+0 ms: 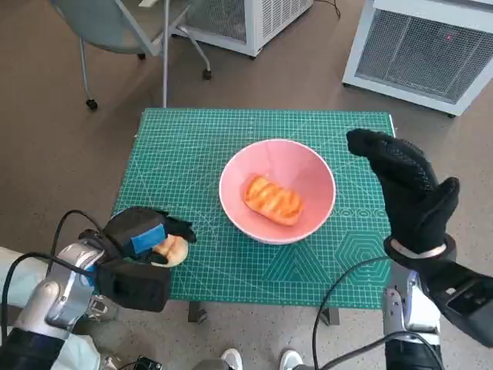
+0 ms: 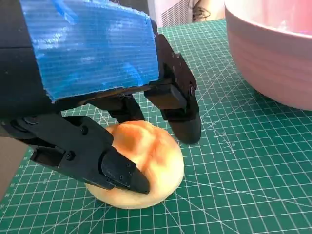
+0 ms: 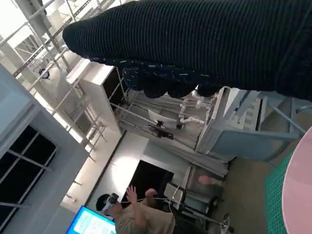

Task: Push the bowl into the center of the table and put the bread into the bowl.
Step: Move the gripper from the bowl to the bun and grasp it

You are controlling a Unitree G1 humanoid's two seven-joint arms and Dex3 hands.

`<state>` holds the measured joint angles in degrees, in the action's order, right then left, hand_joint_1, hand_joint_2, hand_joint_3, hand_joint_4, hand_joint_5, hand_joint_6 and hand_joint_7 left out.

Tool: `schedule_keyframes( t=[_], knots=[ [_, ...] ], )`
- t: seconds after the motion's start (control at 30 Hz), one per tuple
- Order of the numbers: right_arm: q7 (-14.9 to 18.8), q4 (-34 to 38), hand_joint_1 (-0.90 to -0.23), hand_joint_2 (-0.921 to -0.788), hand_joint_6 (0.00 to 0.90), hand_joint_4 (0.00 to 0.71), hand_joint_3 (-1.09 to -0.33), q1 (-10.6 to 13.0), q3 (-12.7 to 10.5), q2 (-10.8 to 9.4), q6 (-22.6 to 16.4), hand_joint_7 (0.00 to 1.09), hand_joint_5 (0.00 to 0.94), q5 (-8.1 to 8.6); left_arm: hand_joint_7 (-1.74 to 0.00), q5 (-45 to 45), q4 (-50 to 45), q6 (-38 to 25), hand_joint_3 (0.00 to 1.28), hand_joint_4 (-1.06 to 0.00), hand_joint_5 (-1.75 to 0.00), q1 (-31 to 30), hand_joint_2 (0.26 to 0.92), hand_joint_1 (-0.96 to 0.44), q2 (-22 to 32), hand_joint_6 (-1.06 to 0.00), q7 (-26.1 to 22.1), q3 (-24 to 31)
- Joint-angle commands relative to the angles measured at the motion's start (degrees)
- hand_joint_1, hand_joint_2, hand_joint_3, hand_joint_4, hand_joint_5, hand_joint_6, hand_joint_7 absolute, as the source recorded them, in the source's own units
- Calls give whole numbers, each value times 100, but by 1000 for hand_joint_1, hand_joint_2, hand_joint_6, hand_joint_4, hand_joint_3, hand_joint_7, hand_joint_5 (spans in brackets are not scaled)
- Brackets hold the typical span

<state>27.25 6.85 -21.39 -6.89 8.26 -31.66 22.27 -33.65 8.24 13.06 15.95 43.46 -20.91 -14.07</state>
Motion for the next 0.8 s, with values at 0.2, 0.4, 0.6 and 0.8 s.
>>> schedule_keyframes(
  t=[0.2,0.4,0.6,0.8],
  knots=[
    [58,54,-678,-921,-1,61,-671,85,0,-2,73,403,0,11,-1237,168,148,167,80,-703,-1123,112,920,2,108,-585,-253,73],
    [74,88,-678,-921,-1,60,-673,76,3,-18,70,401,0,20,-1253,382,172,246,92,-688,-1138,160,920,1,113,-572,-401,184],
    [71,69,-679,-921,-1,59,-673,90,8,-25,80,400,0,22,-1254,590,151,332,95,-684,-1143,182,920,1,112,-570,-502,301],
    [75,75,-682,-921,-1,59,-673,98,9,-37,75,400,0,31,-1266,730,193,476,104,-674,-1154,236,921,2,124,-559,-519,411]
  ],
)
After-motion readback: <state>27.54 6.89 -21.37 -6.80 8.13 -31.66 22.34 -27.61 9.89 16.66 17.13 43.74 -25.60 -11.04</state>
